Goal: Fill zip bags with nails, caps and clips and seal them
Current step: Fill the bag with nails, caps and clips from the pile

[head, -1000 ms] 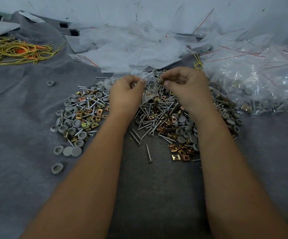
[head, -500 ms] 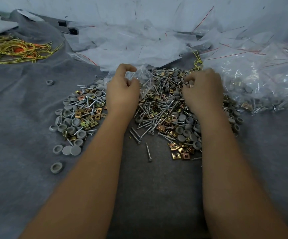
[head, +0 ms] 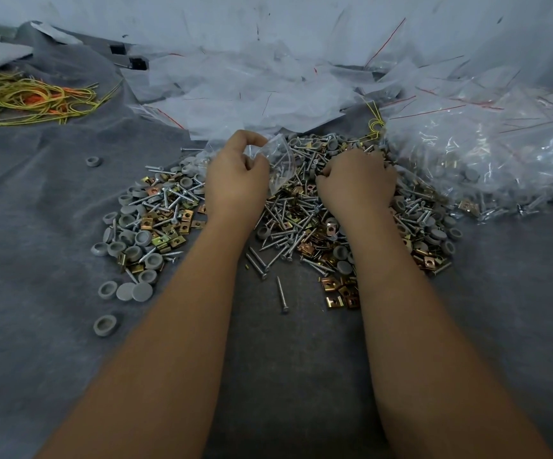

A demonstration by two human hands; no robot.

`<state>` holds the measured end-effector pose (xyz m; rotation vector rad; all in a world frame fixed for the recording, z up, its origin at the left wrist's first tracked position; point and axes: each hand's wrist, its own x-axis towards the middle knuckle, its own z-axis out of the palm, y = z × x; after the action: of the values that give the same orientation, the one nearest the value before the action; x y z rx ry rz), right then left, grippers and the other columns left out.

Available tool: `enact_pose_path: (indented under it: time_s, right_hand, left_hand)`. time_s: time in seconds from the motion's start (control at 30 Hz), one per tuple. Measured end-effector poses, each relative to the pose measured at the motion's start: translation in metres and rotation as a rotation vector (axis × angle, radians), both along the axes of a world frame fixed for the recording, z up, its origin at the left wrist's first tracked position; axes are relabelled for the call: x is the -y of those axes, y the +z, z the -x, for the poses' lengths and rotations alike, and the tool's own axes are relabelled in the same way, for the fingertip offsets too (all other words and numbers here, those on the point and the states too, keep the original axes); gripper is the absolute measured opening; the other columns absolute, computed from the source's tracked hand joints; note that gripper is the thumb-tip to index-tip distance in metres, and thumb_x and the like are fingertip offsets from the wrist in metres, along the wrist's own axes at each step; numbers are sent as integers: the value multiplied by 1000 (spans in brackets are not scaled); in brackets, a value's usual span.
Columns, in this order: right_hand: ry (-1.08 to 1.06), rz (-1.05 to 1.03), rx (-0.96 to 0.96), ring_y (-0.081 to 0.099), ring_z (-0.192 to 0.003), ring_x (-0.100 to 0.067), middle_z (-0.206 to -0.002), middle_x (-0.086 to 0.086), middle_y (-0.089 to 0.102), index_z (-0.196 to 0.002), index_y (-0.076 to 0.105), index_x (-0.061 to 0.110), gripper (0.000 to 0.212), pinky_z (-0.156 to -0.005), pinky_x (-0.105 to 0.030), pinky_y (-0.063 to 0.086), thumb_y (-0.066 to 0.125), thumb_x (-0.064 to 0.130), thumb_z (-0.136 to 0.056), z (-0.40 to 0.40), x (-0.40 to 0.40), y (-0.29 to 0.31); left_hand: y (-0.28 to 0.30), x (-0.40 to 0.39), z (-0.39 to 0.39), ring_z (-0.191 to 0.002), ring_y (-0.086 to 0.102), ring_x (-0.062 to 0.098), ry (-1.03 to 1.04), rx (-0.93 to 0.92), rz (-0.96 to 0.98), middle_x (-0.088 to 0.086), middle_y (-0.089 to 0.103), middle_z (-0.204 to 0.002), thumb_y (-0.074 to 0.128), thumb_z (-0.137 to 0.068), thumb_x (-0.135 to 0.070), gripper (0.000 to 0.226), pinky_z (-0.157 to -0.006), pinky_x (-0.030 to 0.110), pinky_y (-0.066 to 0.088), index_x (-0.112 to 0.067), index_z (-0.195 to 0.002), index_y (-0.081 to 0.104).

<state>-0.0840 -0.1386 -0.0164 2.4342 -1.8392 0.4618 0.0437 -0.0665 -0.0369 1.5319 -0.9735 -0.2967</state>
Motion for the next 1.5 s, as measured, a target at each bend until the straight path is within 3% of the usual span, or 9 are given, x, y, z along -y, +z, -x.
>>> enact_pose_path:
  time_s: [0.27, 0.43, 0.57, 0.77, 0.9, 1.03, 1.27, 1.37, 1.5]
  right_hand:
    - [46, 25, 160, 46, -121, -34, -112, -3, 68, -101, 75, 30, 20, -103, -46, 33, 57, 32, -92, 3, 0, -2]
    - [235, -65, 576, 60, -99, -18, -95, 10, 69, -95, 76, 30, 16, -91, -41, 49, 63, 30, -87, 7, -6, 4]
    - [410, -39, 799, 58, -86, -7, -91, 12, 62, -89, 73, 31, 9, -80, -26, 47, 68, 26, -84, 4, -14, 9]
    - [560, 81, 478, 55, -102, -18, -105, 0, 63, -109, 72, 31, 20, -90, -37, 45, 63, 28, -91, -5, -14, 0]
    - [459, 36, 749, 54, -89, -9, -107, 3, 58, -127, 54, 23, 32, -73, -25, 43, 41, 11, -100, -5, -11, -4]
    - [353, -36, 741, 55, -82, -15, -103, 0, 60, -120, 55, 21, 35, -64, -27, 39, 36, 4, -97, 0, -5, -5]
    - [432, -81, 207, 56, -112, -30, -129, -8, 58, -130, 60, 25, 54, -89, -41, 49, 43, -5, -89, -7, -5, -9]
    - [379, -116, 221, 55, -115, -29, -133, -6, 56, -131, 58, 30, 66, -90, -40, 49, 46, -13, -82, -3, -3, -8]
    - [285, -60, 275, 55, -94, -26, -117, -6, 58, -111, 62, 27, 57, -74, -36, 47, 49, -16, -75, 9, 1, -4]
  left_hand:
    - [1, 0, -1, -45, 44, 10, -9, -37, 5, -2, 49, -57, 51, -92, -14, 23, -44, 21, 34, -36, -90, 56]
    - [2, 0, 0, -42, 44, 5, 0, -78, 6, -4, 51, -57, 52, -92, -13, 24, -39, 17, 34, -35, -85, 55]
    - [3, 2, -1, -42, 48, 0, 12, -62, -10, -3, 58, -63, 54, -95, -18, 15, -42, 18, 37, -31, -89, 59]
    - [1, 2, -1, -46, 49, 3, -6, -43, -29, -3, 58, -61, 55, -97, -25, 16, -46, 20, 40, -17, -93, 69]
    - [3, 1, -6, -39, 47, 2, 48, -158, 17, -8, 55, -47, 55, -96, -19, 20, -43, 17, 38, -22, -78, 63]
    - [6, -2, -9, -43, 45, 7, 123, -273, 118, -3, 53, -54, 53, -97, -14, 18, -44, 19, 36, -17, -83, 64]
    - [8, -2, -9, -41, 42, 5, 151, -376, 193, 0, 52, -55, 53, -97, -13, 14, -43, 14, 33, -12, -88, 65]
    - [8, -3, -8, -39, 41, 3, 146, -375, 180, -2, 52, -53, 53, -97, -12, 15, -42, 13, 32, -11, -90, 66]
    - [9, -4, -7, -39, 41, 1, 144, -377, 174, -3, 52, -53, 52, -97, -11, 15, -41, 13, 33, -10, -91, 66]
